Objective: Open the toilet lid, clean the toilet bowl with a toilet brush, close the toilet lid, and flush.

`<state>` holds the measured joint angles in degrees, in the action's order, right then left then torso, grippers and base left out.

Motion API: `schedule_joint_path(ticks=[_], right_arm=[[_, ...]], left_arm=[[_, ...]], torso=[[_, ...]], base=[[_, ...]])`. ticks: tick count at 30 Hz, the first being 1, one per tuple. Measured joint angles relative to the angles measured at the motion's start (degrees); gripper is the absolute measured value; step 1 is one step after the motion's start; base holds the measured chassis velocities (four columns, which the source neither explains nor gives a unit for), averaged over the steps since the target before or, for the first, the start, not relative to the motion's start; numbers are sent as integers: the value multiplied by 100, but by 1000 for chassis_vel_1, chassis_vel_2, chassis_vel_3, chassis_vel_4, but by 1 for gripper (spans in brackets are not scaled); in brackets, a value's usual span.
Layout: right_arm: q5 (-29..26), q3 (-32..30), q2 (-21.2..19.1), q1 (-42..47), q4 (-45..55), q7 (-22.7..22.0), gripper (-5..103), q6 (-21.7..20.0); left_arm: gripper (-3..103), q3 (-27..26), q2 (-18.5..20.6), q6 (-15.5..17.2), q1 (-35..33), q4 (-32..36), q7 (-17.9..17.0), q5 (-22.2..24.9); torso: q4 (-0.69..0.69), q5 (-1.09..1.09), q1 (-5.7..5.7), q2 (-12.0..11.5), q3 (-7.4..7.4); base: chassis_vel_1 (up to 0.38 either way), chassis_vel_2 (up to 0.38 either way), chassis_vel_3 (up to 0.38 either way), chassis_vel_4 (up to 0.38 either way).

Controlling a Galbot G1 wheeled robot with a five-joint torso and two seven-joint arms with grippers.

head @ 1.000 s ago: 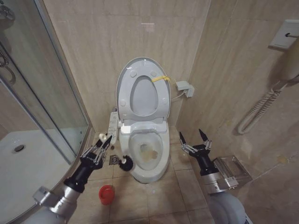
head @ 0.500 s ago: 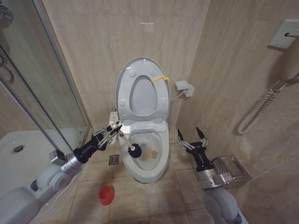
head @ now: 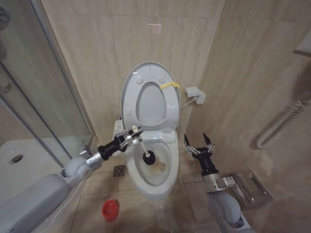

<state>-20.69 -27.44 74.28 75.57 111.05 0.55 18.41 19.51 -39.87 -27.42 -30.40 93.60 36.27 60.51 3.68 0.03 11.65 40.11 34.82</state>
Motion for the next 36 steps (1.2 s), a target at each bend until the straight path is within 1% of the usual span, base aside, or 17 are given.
schedule_joint_path(ticks=[4,6,7,10,11,12,14,15,16,18,20,21,24,25,29,34,36], right_arm=[[5,-30,-9,-55,-81,2,100,20],[2,-53,-17,-83,-116,5,100,23],[2,-53,-17,-83,-116,5,100,23],[-5,-87,10,-109,-165,9,100,28],[-5,-87,10,-109,-165,9,100,28],[-9,-99,31,-114,-178,9,100,30],[-20,-119,86,-117,-188,15,100,40],[-30,-136,126,-117,-189,22,100,44],[-30,-136,126,-117,-189,22,100,44],[-56,-177,253,-132,-190,32,100,51],[-63,-210,355,-164,-198,41,100,52],[-63,-210,355,-164,-198,41,100,52],[-65,-261,486,-199,-240,70,100,55],[-65,-261,486,-199,-240,70,100,55],[-81,-289,553,-145,-256,86,100,75],[-104,-312,493,-72,-229,126,100,119],[-145,-340,431,-36,-183,138,100,136]], left_arm=[[21,417,-383,-23,313,-445,223,-126],[21,613,-584,-26,430,-695,370,-230],[21,613,-584,-26,430,-695,370,-230],[21,821,-861,-54,572,-1126,630,-543],[21,821,-861,-54,572,-1126,630,-543],[21,881,-946,-92,622,-1306,721,-710],[21,1013,-1062,-190,700,-1573,777,-916],[21,1135,-1143,-290,751,-1746,741,-1000],[21,1135,-1143,-290,751,-1746,741,-1000],[21,1392,-1374,-527,839,-2178,586,-1123],[21,1560,-1612,-653,909,-2534,519,-1227],[21,1560,-1612,-653,909,-2534,519,-1227],[21,1911,-2066,-871,1159,-3305,462,-1375],[21,1911,-2066,-871,1159,-3305,462,-1375],[21,2351,-2553,-1078,1369,-4187,391,-1529],[21,2545,-2815,-1108,1447,-4285,304,-1429],[21,2549,-2901,-1090,1517,-3911,231,-1242]], torso=[[5,-1,5,-2,2],[-4,1,2,-1,1],[-4,1,2,-1,1],[-3,0,-3,0,-2],[-3,0,-3,0,-2],[0,1,-5,1,-2],[2,0,-5,1,-2],[0,0,-5,1,-2],[0,0,-5,1,-2],[0,0,-4,1,-2],[-2,-1,-3,1,-1],[-2,-1,-3,1,-1],[-1,0,-2,1,-1],[-1,0,-2,1,-1],[0,1,-3,1,-1],[-2,1,-3,1,-1],[-2,0,-2,1,-1]], base=[[-152,109,93,-125],[-76,58,24,-35],[-49,58,42,-1],[43,-23,13,70],[63,-44,-16,56],[52,-75,-16,36],[37,-64,-53,28],[0,0,0,0],[0,0,0,0],[0,0,0,0],[0,0,0,0],[0,0,0,0],[0,0,0,0],[0,0,0,0],[0,0,0,0],[0,0,0,0],[0,0,0,0]])
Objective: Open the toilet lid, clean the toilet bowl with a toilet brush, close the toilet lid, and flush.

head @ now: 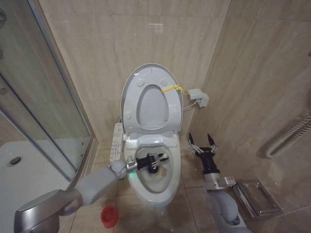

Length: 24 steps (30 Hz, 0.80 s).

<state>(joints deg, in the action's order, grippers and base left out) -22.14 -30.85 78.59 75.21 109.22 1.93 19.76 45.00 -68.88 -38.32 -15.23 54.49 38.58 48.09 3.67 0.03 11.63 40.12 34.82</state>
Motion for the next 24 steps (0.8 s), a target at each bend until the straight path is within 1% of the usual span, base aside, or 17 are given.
schedule_joint_path(ticks=[1,4,6,7,8,10,13,14,15,16,17,19,20,22,24], right_arm=[[-12,-18,-29,16,22,3,100,4],[-27,-29,-54,44,70,9,100,8],[-29,-28,-49,68,111,22,100,11],[-29,-28,-49,68,111,22,100,11],[-29,-15,-39,82,128,30,100,12],[-28,2,-29,97,137,44,100,14],[-27,5,-34,97,137,49,100,16],[-27,5,-47,96,133,50,100,17],[-26,3,-59,94,132,50,100,17],[-26,3,-59,94,132,50,100,17],[-27,-3,-72,95,132,50,100,18],[-35,-8,-108,114,148,50,100,21],[-35,-8,-108,114,148,50,100,21],[-49,-7,-148,147,186,50,100,25],[-53,-8,-174,161,200,51,100,31]], left_arm=[[21,1,-7,16,30,220,-36,99],[21,4,21,26,37,361,-44,192],[21,-10,35,-29,-25,19,71,133],[21,-10,35,-29,-25,19,71,133],[21,-7,28,-97,-81,-286,140,68],[21,-6,10,-180,-153,-527,183,2],[21,-112,-20,-172,-187,-347,125,38],[21,-175,-41,-146,-187,-118,65,92],[21,-217,-64,-126,-176,98,10,145],[21,-217,-64,-126,-176,98,10,145],[21,-202,-53,-123,-167,161,-7,168],[21,-53,-34,-168,-183,-259,74,172],[21,-53,-34,-168,-183,-259,74,172],[21,29,-96,-258,-175,-751,187,179],[21,26,-135,-269,-151,-849,215,190]], torso=[[5,0,0,0,0],[7,0,-1,1,-1],[2,0,-1,0,-1],[2,0,-1,0,-1],[-2,0,0,0,-1],[-5,-1,-1,0,-1],[-5,0,0,0,0],[-1,-1,0,0,0],[6,-2,0,0,-1],[6,-2,0,0,-1],[9,-2,-1,1,-1],[5,-1,0,0,-1],[5,-1,0,0,-1],[-3,-1,-1,0,-1],[-4,0,-1,0,-1]], base=[[0,0,0,0],[0,0,0,0],[0,0,0,0],[0,0,0,0],[0,0,0,0],[0,0,0,0],[0,0,0,0],[0,0,0,0],[0,0,0,0],[0,0,0,0],[0,0,0,0],[0,0,0,0],[0,0,0,0],[0,0,0,0],[0,0,0,0]])
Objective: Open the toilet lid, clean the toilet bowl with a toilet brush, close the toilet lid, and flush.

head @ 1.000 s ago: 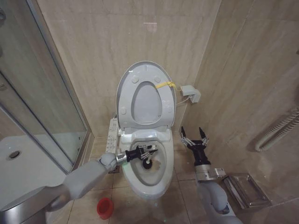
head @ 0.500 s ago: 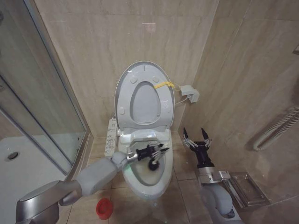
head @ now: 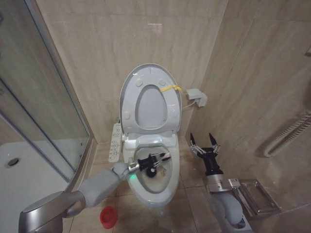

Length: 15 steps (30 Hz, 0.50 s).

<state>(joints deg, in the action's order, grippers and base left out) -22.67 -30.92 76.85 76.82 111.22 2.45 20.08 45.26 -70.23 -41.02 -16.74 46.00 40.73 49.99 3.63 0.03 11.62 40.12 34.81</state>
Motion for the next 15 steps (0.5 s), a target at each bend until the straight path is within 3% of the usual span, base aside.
schedule_joint_path(ticks=[2,5,8,11,13,15], right_arm=[[-16,-8,-42,2,0,5,100,11],[-48,-38,-88,-9,-9,6,100,13],[-77,-53,-107,-9,-3,7,100,15],[-84,-48,-116,7,20,18,100,23],[-84,-47,-118,13,22,23,100,29],[-84,-45,-128,13,7,31,100,34]], left_arm=[[21,-4,-26,100,51,334,-107,178],[21,37,-14,193,85,884,-298,341],[21,103,-1,153,31,690,-283,326],[21,123,-99,-51,-76,27,-107,172],[21,105,-117,-55,-86,13,-108,165],[21,-3,-215,29,-69,407,-275,206]], torso=[[0,1,1,-1,1],[12,-1,1,0,0],[12,0,0,0,0],[3,0,0,0,0],[2,0,0,0,0],[-2,1,1,-1,2]], base=[[0,0,0,0],[0,0,0,0],[0,0,0,0],[0,0,0,0],[0,0,0,0],[0,0,0,0]])
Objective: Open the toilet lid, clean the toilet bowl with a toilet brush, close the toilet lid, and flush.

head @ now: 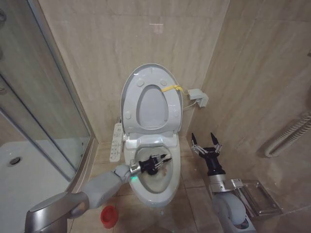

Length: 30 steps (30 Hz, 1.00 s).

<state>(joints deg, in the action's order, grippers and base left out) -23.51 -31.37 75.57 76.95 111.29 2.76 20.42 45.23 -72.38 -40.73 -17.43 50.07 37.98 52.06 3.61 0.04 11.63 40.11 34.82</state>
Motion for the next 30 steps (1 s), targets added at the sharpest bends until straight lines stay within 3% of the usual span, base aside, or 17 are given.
schedule_joint_path(ticks=[1,4,7,9,13,15,17,20,24,26,28,30], right_arm=[[2,-2,-4,-7,-15,2,100,2],[2,-15,-6,-7,-21,2,100,5],[-2,-20,-5,10,-12,3,100,8],[-3,-20,-6,32,-3,13,100,22],[2,-14,16,27,-4,32,100,33],[2,-15,35,18,-5,34,100,33],[3,-17,40,20,-4,34,100,32],[17,-19,63,62,40,48,100,32],[49,-17,100,115,67,65,100,41],[65,-20,121,128,69,75,100,54],[68,-51,156,136,78,76,100,54],[68,-68,162,142,93,76,100,54]], left_arm=[[21,-36,-66,49,48,358,-170,38],[21,-147,-141,16,72,375,-268,13],[21,-323,-203,-102,10,-85,-104,-98],[21,-378,-223,-226,-59,-607,125,-261],[21,-284,-329,-203,-8,-395,21,-236],[21,-285,-495,-134,85,8,-171,-122],[21,-287,-536,-138,102,22,-182,-120],[21,-378,-580,-282,41,-726,80,-296],[21,-530,-584,-343,5,-1146,228,-394],[21,-532,-571,-287,24,-900,186,-346],[21,-542,-584,-186,98,-291,6,-220],[21,-555,-589,-180,115,-147,-31,-202]], torso=[[10,-3,-1,1,-1],[14,-1,-1,1,-1],[12,-1,-1,0,-1],[1,0,0,0,0],[-2,0,-1,0,0],[13,-4,-1,1,-2],[16,-3,-1,2,-3],[11,-2,-1,1,-1],[-1,0,-1,0,-1],[-2,0,-1,0,-1],[11,-3,-1,1,-2],[15,-3,-2,2,-3]], base=[[0,0,0,0],[0,0,0,0],[0,0,0,0],[0,0,0,0],[9,14,6,5],[13,29,-3,0],[0,0,0,0],[-17,-15,0,4],[-13,-12,0,3],[21,26,7,20],[0,0,0,0],[0,0,0,0]])
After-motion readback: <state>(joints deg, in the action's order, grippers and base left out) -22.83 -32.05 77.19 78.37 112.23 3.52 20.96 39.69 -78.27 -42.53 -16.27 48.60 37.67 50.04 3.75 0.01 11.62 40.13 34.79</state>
